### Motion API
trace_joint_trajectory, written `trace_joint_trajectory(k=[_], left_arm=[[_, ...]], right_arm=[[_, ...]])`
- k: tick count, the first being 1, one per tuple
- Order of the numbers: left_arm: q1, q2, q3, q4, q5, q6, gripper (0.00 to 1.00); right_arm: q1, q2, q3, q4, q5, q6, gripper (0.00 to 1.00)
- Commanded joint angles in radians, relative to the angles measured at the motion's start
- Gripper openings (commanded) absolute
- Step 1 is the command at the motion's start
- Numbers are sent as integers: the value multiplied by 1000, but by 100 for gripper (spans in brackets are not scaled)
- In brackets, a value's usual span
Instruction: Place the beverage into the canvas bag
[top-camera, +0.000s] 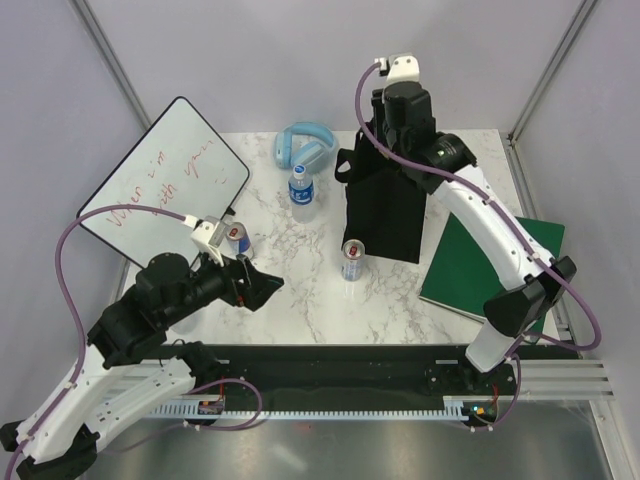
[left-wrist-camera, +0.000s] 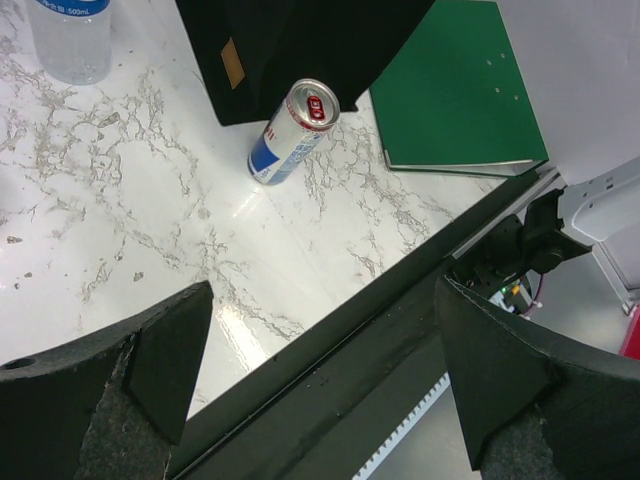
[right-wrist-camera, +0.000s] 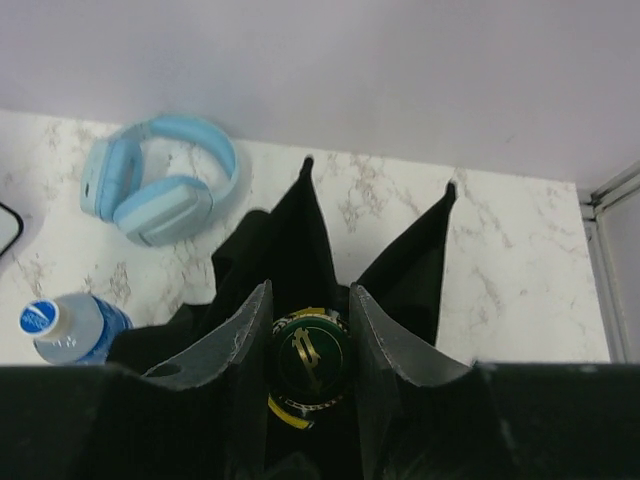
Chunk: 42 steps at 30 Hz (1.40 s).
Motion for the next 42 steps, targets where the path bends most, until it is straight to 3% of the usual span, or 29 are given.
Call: trace_joint_trajectory(k=[1, 7, 15, 31, 42], left_arm=[[2, 8, 10, 3, -20, 33, 99], [2, 36, 28, 1, -13, 45, 99], [2, 47, 45, 1, -13, 46, 99], [4, 67, 42, 1, -22, 52, 99], [2, 84, 45, 3, -23, 57, 99]], right_arm=[[-1, -94, -136, 190, -45, 34, 0], [-4, -120, -292, 235, -33, 54, 0], [-50, -75, -323, 241, -59, 70, 0], [-114, 95, -41, 168, -221, 54, 0], [-132, 153, -47, 174, -177, 34, 0]])
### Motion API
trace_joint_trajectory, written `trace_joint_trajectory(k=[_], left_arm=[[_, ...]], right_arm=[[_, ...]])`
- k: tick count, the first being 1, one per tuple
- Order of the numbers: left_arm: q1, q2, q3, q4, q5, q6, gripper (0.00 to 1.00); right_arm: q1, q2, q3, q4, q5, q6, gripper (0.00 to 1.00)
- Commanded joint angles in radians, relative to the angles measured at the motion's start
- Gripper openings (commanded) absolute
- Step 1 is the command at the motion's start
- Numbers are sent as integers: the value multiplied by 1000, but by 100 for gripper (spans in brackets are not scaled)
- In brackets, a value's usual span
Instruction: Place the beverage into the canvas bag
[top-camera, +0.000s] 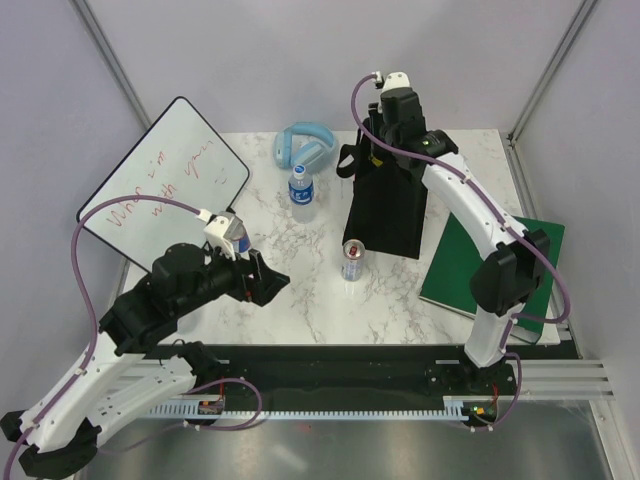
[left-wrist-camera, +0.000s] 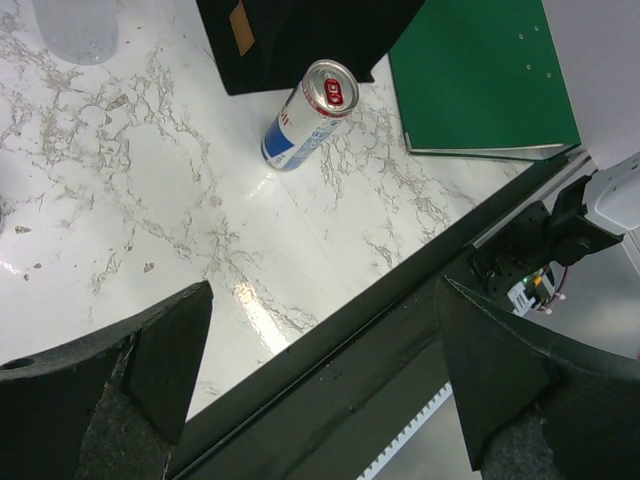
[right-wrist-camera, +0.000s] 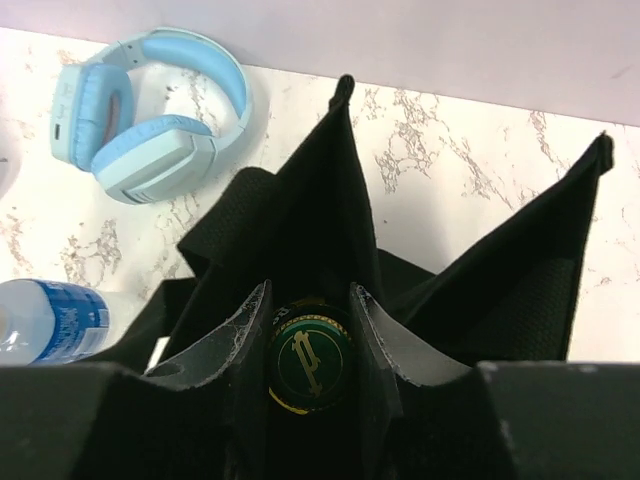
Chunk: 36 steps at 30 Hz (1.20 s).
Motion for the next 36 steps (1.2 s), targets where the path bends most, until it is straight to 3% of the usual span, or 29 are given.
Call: trace_joint_trajectory(k=[1, 9, 21, 25, 30, 36], left_arm=[[2, 3, 37, 6, -20, 38, 99], [2, 6, 40, 12, -20, 38, 99], [2, 20, 37, 12, -50, 44, 99], [4, 26, 40, 12, -54, 47, 99], [2, 26, 42, 15, -51, 42, 99], [2, 17, 46, 14, -45, 41, 99]], right_arm=[[-22, 18, 37, 121, 44, -15, 0], [-43, 12, -160, 307, -101, -29, 0], [-81, 21, -345, 425, -174, 14, 1], [-83, 27, -360, 427, -143, 14, 13], [-83, 49, -363, 421, -160, 15, 17], [-83, 21, -335, 390, -135, 35, 34]])
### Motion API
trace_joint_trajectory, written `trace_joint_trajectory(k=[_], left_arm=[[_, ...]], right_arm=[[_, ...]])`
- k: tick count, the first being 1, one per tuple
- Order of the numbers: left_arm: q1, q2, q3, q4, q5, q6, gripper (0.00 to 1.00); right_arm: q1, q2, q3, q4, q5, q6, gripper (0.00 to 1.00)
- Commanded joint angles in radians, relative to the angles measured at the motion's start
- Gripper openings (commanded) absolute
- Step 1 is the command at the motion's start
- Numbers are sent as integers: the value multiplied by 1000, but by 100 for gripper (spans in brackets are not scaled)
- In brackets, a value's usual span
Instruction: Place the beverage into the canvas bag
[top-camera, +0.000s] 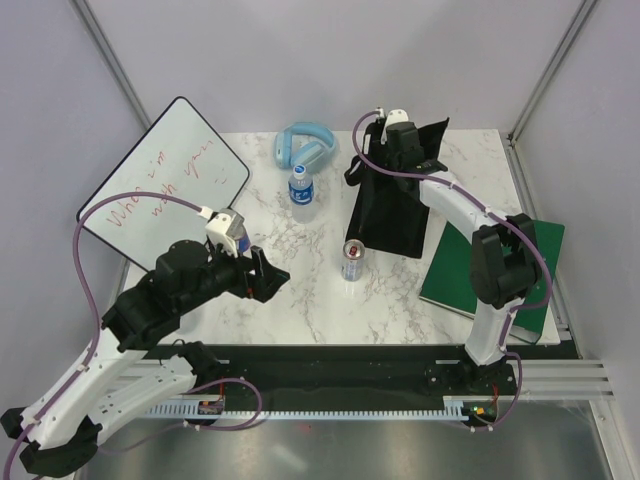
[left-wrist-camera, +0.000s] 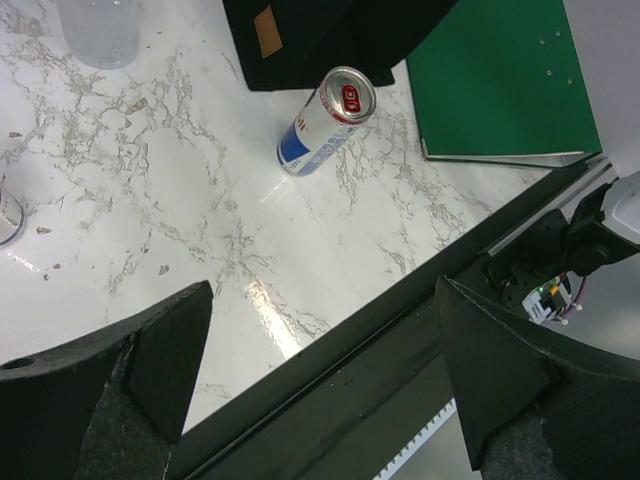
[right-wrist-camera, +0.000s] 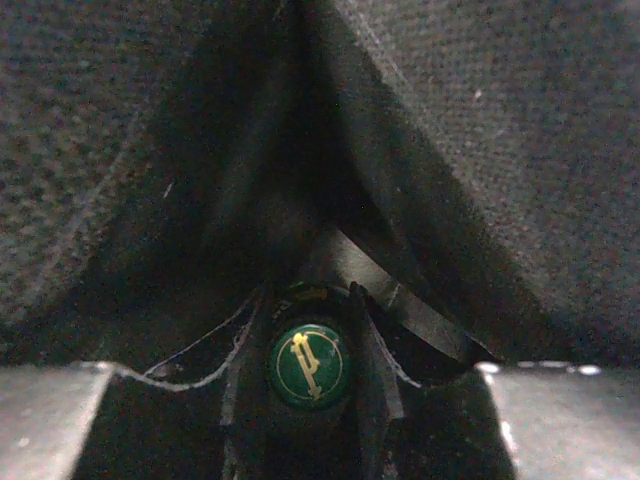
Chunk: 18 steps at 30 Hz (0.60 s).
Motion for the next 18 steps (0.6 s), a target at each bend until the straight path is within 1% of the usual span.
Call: trace_joint_trajectory(k=[1, 4, 6, 8, 10, 18], left_arm=[[2, -9, 37, 13, -11, 29, 99], [2, -16, 36, 13, -8, 23, 99], [2, -20, 36, 13, -7, 21, 99], [2, -25, 37, 12, -4, 21, 99], [2, -29, 40, 10, -2, 23, 99], [2, -34, 45, 10, -7, 29, 99]], right_arm=[[-3, -44, 36, 51, 8, 45, 40], [-1, -76, 96, 2, 4, 49, 46], [-3, -88, 162, -66, 3, 57, 50], [-3, -102, 234, -155, 1, 66, 58], [-3, -131, 260, -217, 0, 77, 62], [-3, -272, 302, -329, -64, 94, 67]])
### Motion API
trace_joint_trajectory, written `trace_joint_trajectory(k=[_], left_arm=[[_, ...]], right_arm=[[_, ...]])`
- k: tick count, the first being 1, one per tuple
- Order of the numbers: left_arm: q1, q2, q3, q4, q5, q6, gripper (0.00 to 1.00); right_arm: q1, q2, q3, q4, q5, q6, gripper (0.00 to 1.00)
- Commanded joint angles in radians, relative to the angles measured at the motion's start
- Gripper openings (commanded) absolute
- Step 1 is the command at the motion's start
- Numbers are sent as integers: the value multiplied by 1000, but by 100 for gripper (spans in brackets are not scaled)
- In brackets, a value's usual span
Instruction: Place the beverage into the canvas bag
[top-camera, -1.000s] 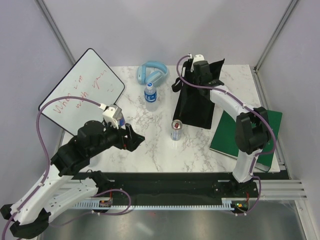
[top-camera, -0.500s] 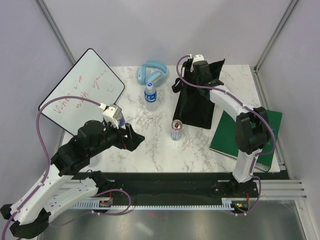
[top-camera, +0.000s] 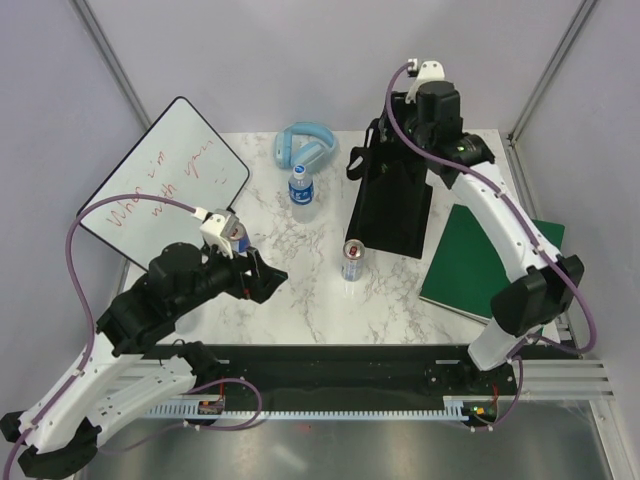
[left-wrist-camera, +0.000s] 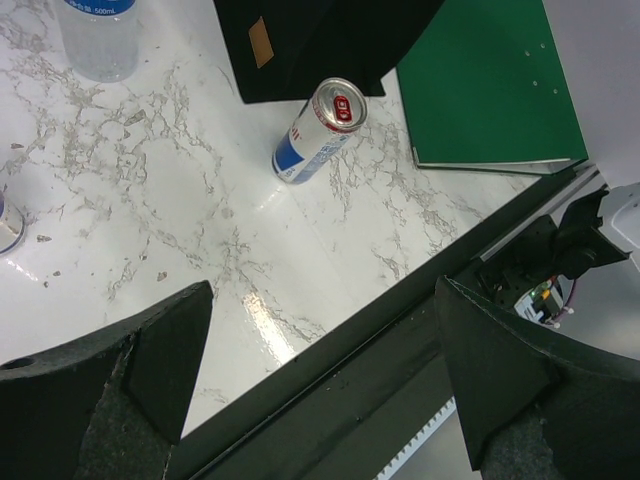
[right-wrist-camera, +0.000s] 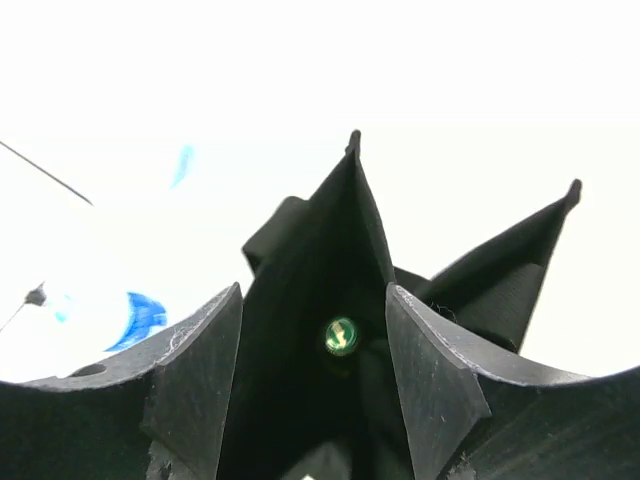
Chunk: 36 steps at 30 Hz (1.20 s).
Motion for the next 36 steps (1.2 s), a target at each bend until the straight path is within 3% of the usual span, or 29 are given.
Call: trace_joint_trajectory(k=[1, 10, 16, 21, 25, 36], left_arm=[[2, -8, 38, 9, -9, 29, 99], [2, -27, 27, 9, -14, 21, 99], [4, -24, 21, 8, -17, 15, 99], [2, -18, 19, 8, -20, 15, 100], [2, -18, 16, 8, -20, 12, 100], [2, -18, 18, 8, -21, 15, 100]], right_arm=[[-1, -103, 60, -117, -63, 35, 67], [20, -281, 98, -322, -210, 97, 70], [160, -342, 11, -412, -147, 147, 85], [295, -387, -184, -387, -81, 209, 94], [365, -379, -339, -359, -31, 242, 94], [457, -266, -457, -280, 52, 247, 93]])
